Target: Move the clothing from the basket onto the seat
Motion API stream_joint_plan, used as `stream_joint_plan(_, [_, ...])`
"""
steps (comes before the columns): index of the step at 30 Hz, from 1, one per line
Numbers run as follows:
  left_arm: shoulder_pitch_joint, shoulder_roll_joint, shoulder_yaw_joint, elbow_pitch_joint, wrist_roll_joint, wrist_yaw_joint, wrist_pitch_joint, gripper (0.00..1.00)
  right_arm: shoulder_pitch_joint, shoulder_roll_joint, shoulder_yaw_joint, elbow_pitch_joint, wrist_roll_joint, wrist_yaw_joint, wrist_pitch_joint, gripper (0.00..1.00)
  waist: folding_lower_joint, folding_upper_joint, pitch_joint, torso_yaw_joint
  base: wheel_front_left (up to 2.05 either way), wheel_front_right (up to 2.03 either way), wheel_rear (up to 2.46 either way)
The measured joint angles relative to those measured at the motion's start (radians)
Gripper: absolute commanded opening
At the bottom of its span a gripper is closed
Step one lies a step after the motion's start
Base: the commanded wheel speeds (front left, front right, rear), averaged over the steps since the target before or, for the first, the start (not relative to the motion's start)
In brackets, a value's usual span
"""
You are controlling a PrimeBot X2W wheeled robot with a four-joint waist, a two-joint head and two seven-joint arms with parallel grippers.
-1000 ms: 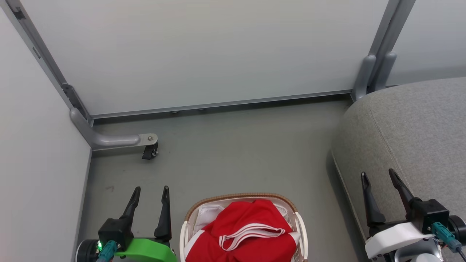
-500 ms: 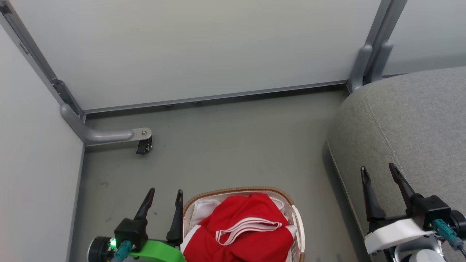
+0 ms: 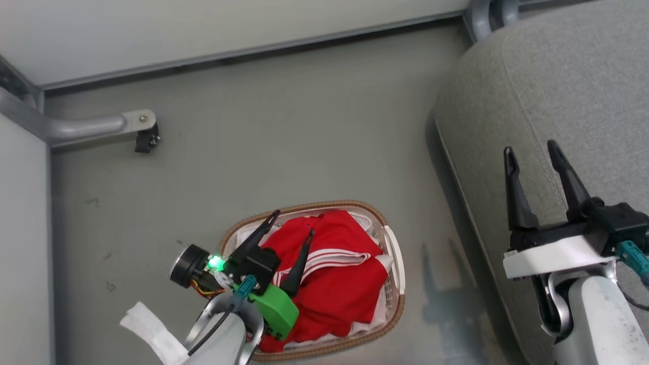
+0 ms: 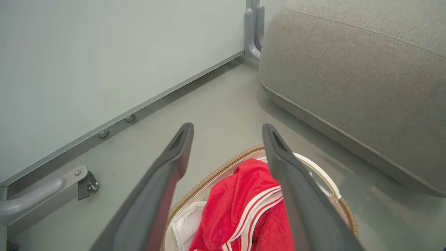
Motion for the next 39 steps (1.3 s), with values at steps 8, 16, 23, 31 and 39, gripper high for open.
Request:
stream_joint_plan(8, [-0.131,0.073,-0.152,0.239,0.07,-0.003,0.0,1.0,-0.087,-0.001,0.027,-0.034,0.047,0.0,0.0,1.0,0.0,0.0,0.162,-0.068,0.0,0.0,0.0])
stream_joint_plan(16, [-0.255,0.117,-0.186,0.444,0.11,0.031,0.0,1.0,-0.144,-0.002,0.079,-0.054,0.115,0.0,0.0,1.0,0.0001,0.0,0.325,-0.156,0.0,0.0,0.0])
stream_joint_plan(23, [-0.329,0.133,-0.207,0.528,0.122,0.058,0.0,1.0,-0.165,-0.001,0.116,-0.067,0.164,0.0,0.0,1.0,0.0002,0.0,0.425,-0.23,0.0,0.0,0.0])
stream_joint_plan(31, [-0.378,0.149,-0.204,0.613,0.127,0.119,0.0,1.0,-0.171,-0.001,0.135,-0.076,0.195,0.0,0.0,1.0,0.0001,0.0,0.494,-0.306,0.0,0.0,0.0])
stream_joint_plan(39, [-0.397,0.166,-0.158,0.588,0.07,0.186,0.0,1.0,-0.178,-0.001,0.13,-0.074,0.213,0.0,0.0,1.0,0.0001,0.0,0.519,-0.335,0.0,0.0,0.0])
